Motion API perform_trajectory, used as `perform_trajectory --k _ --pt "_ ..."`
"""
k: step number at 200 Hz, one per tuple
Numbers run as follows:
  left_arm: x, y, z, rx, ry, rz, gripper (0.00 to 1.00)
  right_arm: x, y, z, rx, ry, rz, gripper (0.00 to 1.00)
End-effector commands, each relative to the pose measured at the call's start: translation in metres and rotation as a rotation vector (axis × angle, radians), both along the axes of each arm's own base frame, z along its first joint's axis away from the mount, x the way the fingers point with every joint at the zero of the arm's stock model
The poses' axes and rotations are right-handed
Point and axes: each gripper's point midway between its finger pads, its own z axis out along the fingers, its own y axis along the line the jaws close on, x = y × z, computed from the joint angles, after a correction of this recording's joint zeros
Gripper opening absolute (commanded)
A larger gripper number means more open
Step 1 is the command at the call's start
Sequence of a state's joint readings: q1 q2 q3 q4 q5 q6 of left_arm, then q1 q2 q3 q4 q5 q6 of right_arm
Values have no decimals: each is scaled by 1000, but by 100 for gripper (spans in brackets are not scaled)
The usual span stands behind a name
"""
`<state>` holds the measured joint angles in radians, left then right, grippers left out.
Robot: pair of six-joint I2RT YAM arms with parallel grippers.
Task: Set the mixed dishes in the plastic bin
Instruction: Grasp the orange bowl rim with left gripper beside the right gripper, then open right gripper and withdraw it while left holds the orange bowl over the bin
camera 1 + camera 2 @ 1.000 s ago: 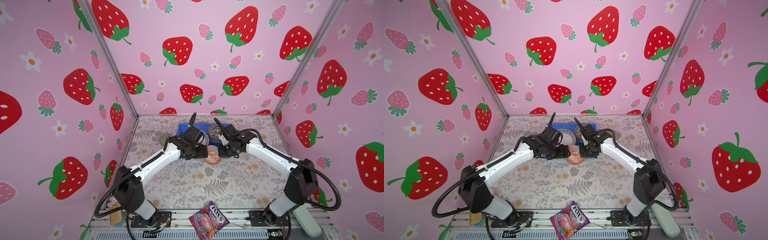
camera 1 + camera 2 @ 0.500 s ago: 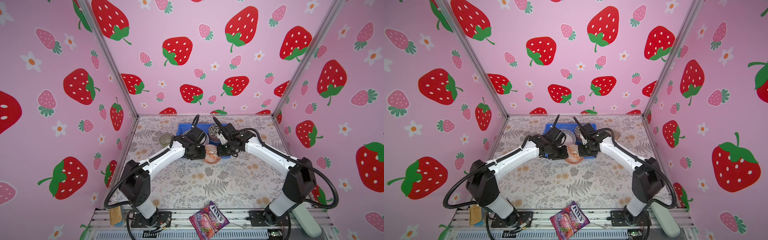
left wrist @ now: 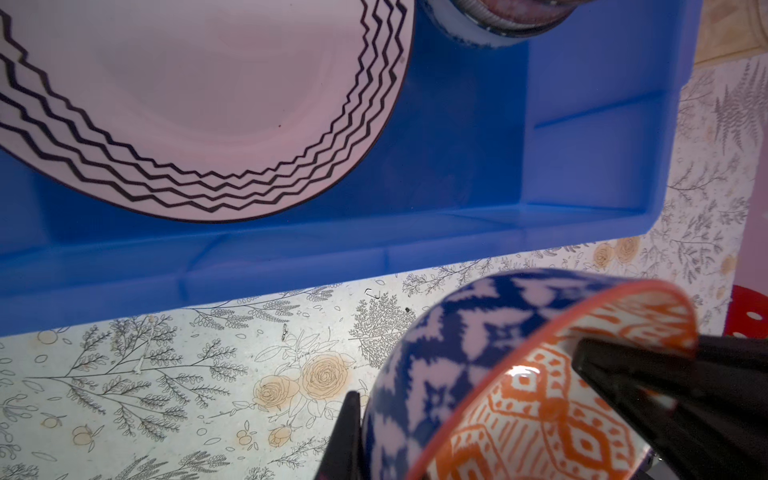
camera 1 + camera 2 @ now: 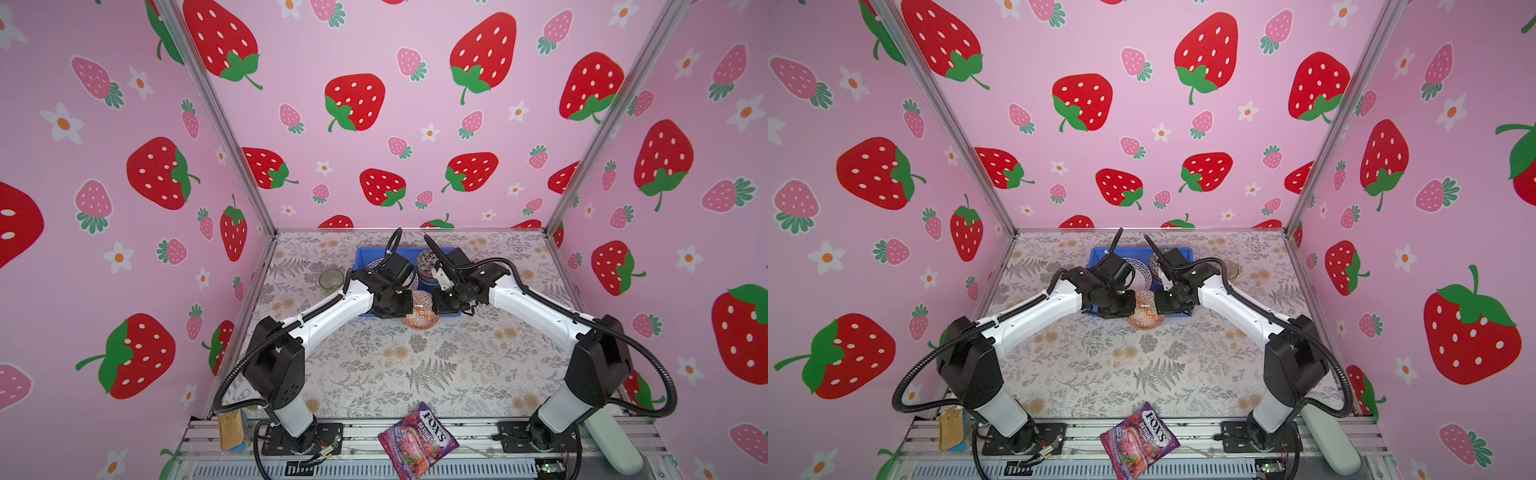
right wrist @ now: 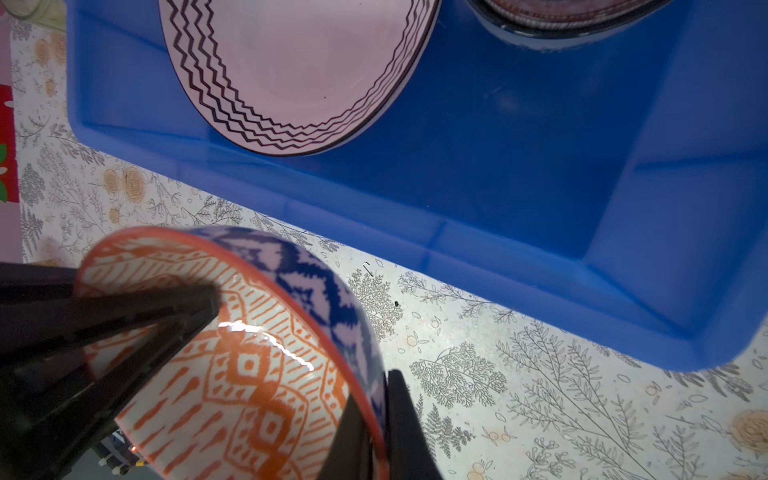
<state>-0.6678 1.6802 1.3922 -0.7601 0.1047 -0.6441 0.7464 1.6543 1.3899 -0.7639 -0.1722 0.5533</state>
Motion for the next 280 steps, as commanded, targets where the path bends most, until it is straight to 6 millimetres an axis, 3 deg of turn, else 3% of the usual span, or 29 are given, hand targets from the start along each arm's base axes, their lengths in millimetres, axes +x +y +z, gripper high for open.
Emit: perform_trajectory --k 1,17,41,54,73,120,151,182,209,280 --pt "6 -6 17 -25 -26 -17 0 0 3 10 45 -15 14 10" --pt "6 -5 18 -21 -29 -21 0 0 2 14 64 -18 12 20" --pt "11 -2 24 -16 -41 -21 0 4 -7 22 84 -30 -11 47" --pt "16 0 28 -19 -50 -20 0 6 -19 25 86 -34 -35 60" --pt "30 1 40 -29 -81 -13 0 9 -45 27 102 -32 -86 67" --pt "88 -13 70 -67 -171 -10 0 2 -114 36 151 -47 -240 72" --pt "128 -33 84 -117 -248 -17 0 -10 -141 35 145 -39 -294 73" --pt "165 -45 87 -143 -294 2 0 -19 -155 32 139 -32 -323 73" --pt "183 -61 83 -190 -309 -12 0 -24 -163 29 139 -27 -342 73" --pt "204 -68 63 -216 -291 3 0 -30 -169 23 139 -13 -374 74"
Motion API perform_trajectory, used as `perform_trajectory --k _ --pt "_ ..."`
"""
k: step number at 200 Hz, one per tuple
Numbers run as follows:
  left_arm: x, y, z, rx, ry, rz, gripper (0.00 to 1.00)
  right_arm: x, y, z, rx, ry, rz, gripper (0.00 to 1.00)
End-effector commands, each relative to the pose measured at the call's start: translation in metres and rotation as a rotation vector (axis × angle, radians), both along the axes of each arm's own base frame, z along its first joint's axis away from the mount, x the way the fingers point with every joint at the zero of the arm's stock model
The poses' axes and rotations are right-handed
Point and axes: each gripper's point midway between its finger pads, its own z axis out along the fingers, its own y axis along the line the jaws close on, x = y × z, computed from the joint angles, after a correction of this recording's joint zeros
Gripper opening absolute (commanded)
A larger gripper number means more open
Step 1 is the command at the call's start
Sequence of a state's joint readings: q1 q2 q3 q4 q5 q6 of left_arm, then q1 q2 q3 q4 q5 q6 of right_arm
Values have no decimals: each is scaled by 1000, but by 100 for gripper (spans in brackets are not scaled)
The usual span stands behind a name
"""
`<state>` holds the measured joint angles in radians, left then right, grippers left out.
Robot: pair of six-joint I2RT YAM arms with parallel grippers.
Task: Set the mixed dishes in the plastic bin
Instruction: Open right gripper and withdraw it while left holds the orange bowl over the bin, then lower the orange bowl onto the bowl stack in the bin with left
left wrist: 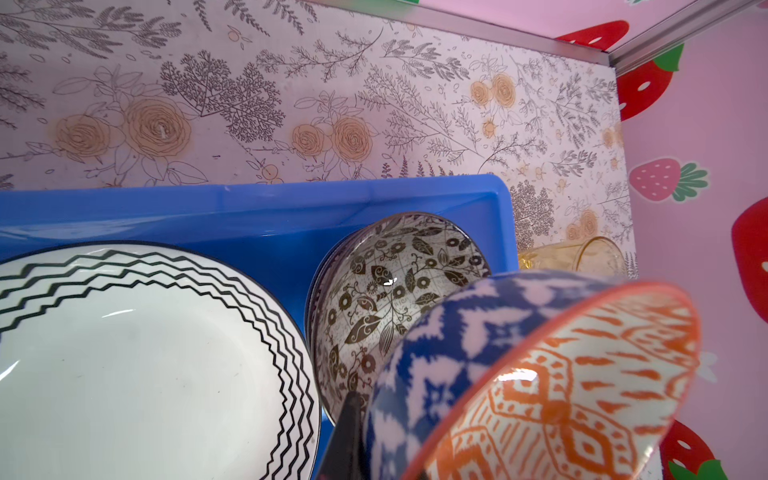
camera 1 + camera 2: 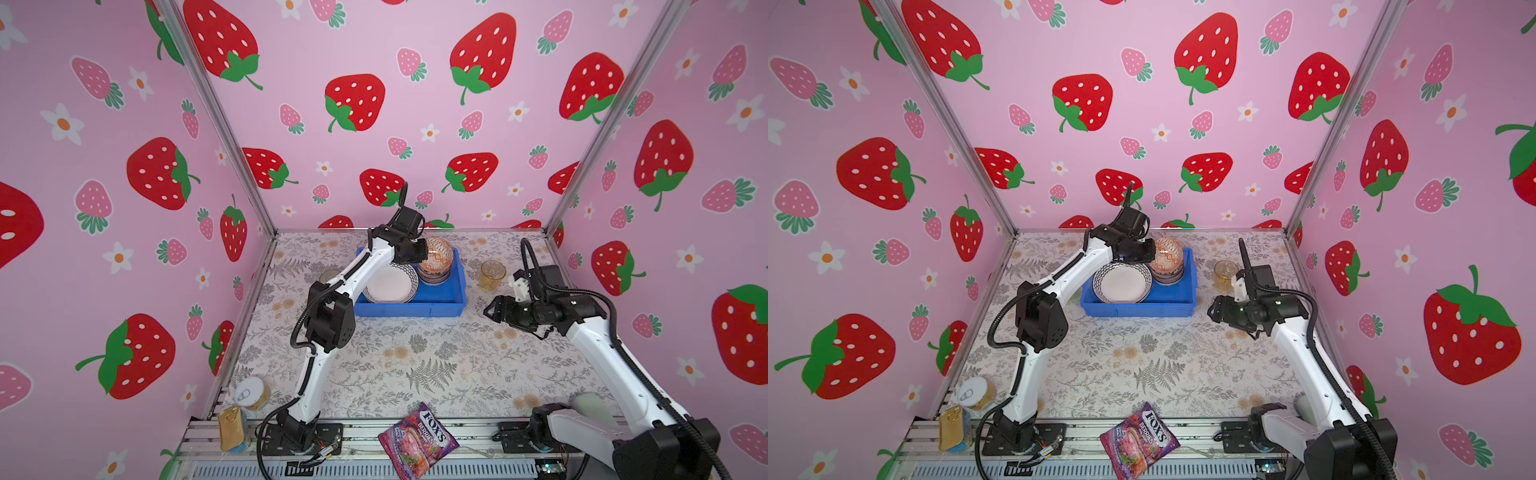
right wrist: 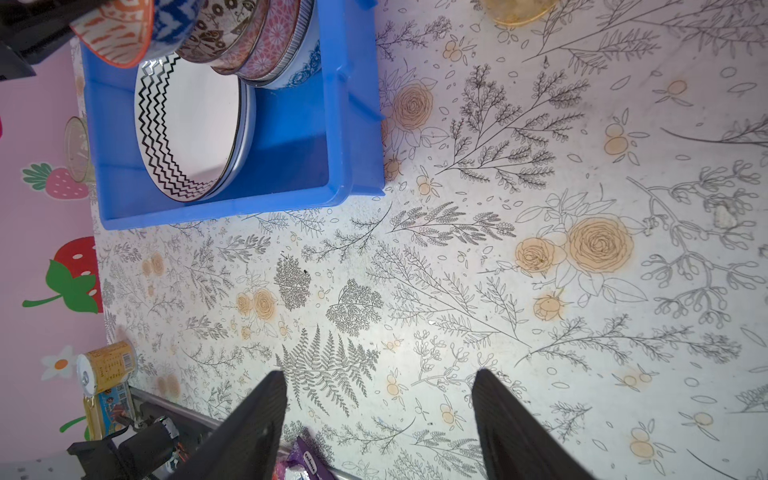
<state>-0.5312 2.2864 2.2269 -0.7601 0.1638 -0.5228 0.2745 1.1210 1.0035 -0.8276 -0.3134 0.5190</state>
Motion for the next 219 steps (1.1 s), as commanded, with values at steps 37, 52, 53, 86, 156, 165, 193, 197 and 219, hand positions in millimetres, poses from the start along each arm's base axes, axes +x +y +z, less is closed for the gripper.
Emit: perform_trajectory --k 37,52,53,86,156,165,193,197,219 --pt "20 -5 27 -84 -58 5 0 -8 -2 -7 6 24 2 74" --pt "20 -7 23 -90 -51 0 0 -7 -2 -8 4 27 4 74" --pt "21 -6 23 -90 -50 1 0 -7 -2 -8 4 26 4 74" --pt "22 -9 14 -96 -19 2 0 -4 0 -11 8 33 9 74" --pt "23 -12 5 -108 1 7 1 -3 0 -15 3 36 19 74" --pt "22 -12 3 -105 5 6 1 -4 0 -16 2 38 21 74" --pt "22 -13 1 -107 12 7 5 -4 -1 -19 2 43 20 74" --pt "22 -12 1 -108 14 8 5 -4 -1 -19 3 41 21 74" --pt "22 -12 1 -107 11 9 12 -5 -2 -20 1 42 21 74"
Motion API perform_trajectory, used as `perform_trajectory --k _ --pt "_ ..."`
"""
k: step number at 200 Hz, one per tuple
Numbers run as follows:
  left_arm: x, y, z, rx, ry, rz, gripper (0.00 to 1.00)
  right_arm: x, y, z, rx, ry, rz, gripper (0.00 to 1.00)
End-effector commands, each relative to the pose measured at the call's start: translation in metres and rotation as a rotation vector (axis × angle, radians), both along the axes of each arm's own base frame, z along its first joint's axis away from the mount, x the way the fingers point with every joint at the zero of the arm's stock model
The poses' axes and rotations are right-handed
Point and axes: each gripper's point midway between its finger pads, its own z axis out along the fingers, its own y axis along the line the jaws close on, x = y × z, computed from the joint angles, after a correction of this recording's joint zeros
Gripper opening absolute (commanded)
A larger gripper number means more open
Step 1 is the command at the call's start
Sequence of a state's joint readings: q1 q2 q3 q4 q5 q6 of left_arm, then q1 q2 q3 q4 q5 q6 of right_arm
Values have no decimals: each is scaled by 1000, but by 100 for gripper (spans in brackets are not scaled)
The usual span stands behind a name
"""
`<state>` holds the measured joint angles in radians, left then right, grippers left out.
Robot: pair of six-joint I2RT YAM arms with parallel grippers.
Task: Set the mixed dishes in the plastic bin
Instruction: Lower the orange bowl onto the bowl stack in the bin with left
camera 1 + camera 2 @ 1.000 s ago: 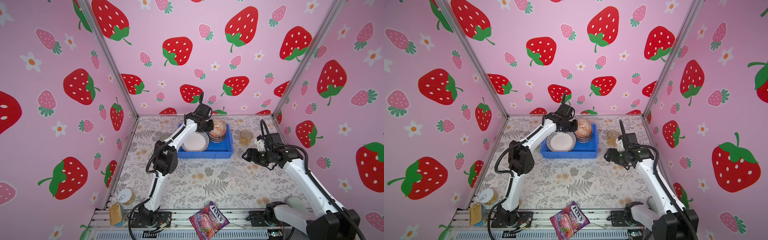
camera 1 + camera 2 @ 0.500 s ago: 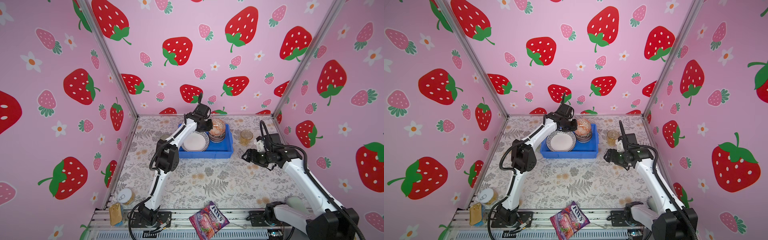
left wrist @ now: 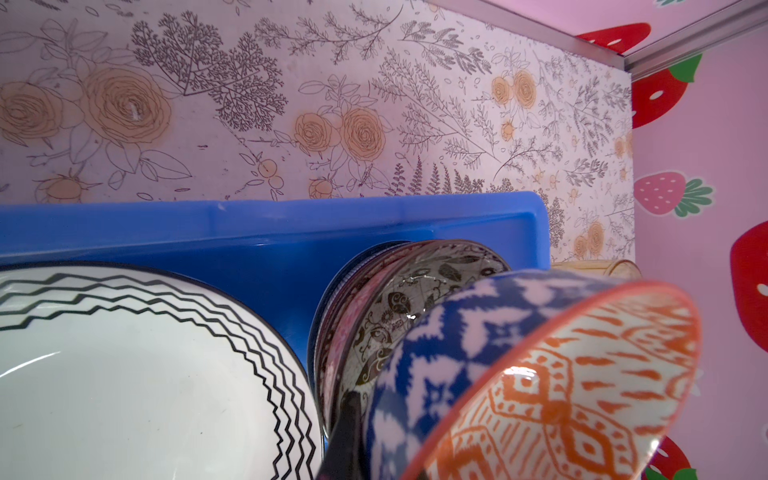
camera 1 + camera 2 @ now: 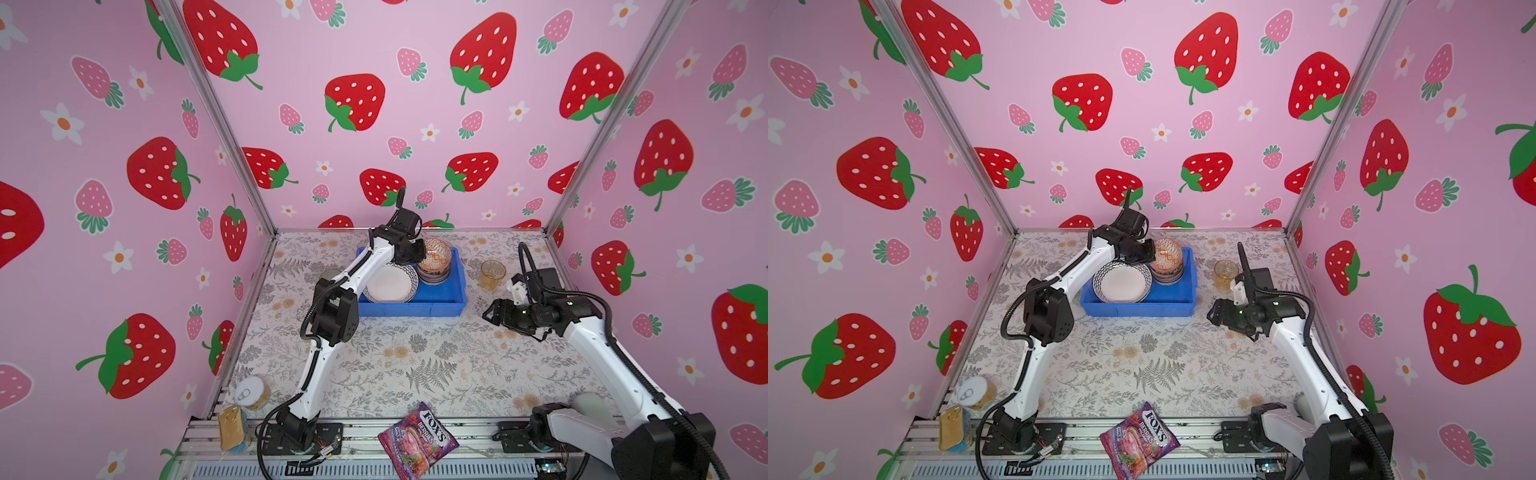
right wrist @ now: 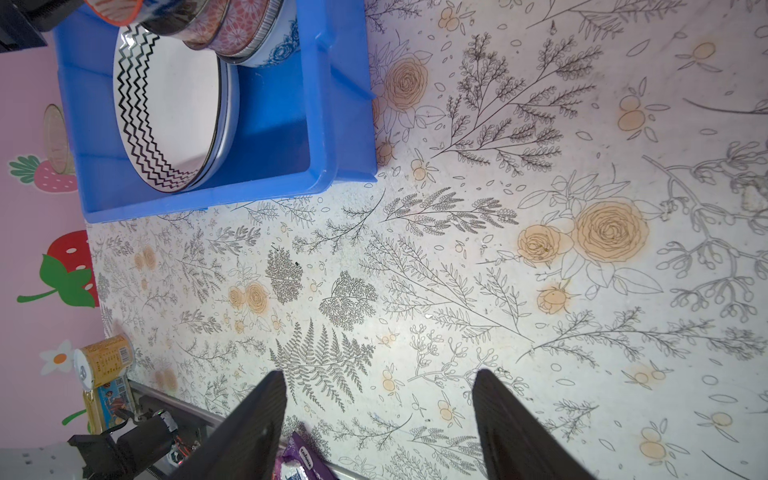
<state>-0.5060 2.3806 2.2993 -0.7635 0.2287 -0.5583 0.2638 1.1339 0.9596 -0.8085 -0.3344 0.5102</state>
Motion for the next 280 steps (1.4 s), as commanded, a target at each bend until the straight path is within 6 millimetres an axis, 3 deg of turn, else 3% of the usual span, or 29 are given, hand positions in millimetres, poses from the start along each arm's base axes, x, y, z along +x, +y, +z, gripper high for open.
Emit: perform_trajectory --k 1,130,246,280 --pt "9 -9 25 -58 -53 -2 12 -2 -1 -4 -3 5 15 74" --pt "2 -17 18 -68 -29 -14 25 -5 -6 -6 -1 7 8 74" --pt "-3 -21 33 -85 -42 -29 31 -4 -7 -5 0 -1 8 74" --pt "-6 -19 40 -82 -48 -29 41 -4 -7 -5 2 -1 9 74"
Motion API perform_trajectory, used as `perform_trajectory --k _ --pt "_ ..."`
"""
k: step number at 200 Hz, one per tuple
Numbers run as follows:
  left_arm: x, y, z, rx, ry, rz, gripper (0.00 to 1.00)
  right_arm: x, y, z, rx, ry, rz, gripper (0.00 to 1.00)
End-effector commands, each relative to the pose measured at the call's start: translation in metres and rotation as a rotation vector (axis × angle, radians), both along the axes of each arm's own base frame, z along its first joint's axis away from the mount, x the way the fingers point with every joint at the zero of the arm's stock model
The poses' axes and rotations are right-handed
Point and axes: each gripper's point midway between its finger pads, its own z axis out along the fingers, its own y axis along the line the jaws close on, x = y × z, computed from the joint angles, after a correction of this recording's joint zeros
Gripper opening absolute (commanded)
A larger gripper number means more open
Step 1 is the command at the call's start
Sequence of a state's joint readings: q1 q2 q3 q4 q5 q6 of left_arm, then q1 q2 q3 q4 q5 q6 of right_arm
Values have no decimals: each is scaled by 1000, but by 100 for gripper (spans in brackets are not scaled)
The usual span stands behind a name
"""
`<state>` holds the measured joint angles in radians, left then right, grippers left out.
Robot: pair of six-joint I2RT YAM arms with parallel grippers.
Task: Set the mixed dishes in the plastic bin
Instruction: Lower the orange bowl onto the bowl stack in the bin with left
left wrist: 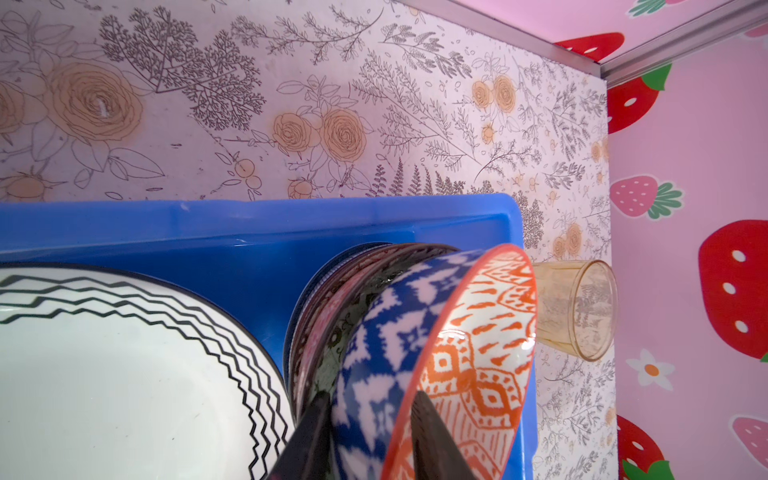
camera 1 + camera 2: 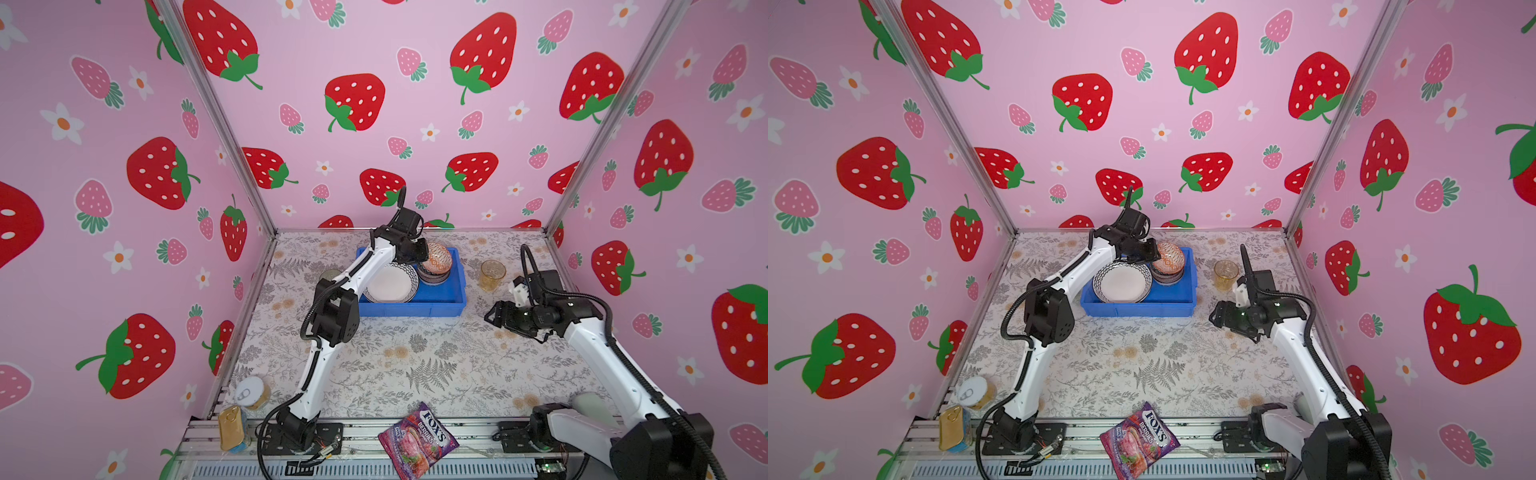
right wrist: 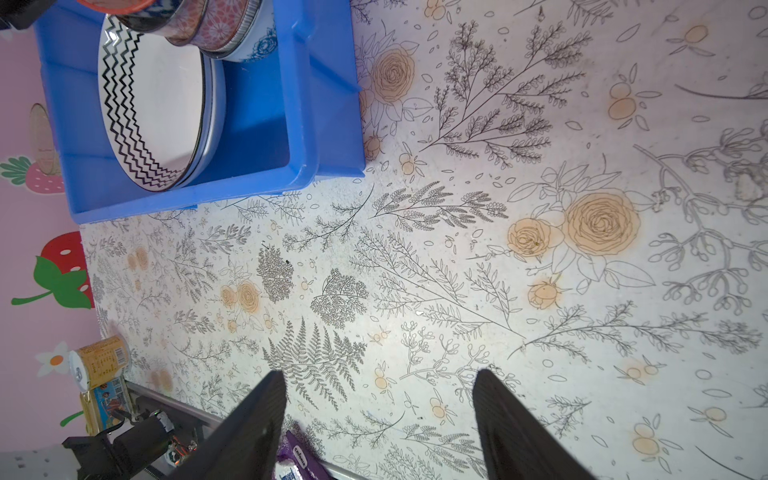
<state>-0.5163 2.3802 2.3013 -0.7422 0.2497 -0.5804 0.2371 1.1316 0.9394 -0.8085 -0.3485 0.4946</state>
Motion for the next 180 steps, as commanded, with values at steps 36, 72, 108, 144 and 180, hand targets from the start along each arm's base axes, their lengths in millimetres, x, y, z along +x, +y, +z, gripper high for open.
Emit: perform_trajectory --k 36,72,108,144,180 --pt "-5 -7 44 -50 -58 -19 55 -3 -2 2 1 -17 16 74" --pt "-6 -8 52 -61 -68 -21 63 -3 -2 2 3 -18 15 74" --pt "-5 -10 49 -64 -64 -27 65 -3 -2 3 5 -20 16 74" --pt "-7 -11 48 -71 -53 -33 65 -3 -2 3 5 -19 15 74" --pt "-10 -5 58 -51 -74 -39 67 -1 0 2 10 -19 19 74"
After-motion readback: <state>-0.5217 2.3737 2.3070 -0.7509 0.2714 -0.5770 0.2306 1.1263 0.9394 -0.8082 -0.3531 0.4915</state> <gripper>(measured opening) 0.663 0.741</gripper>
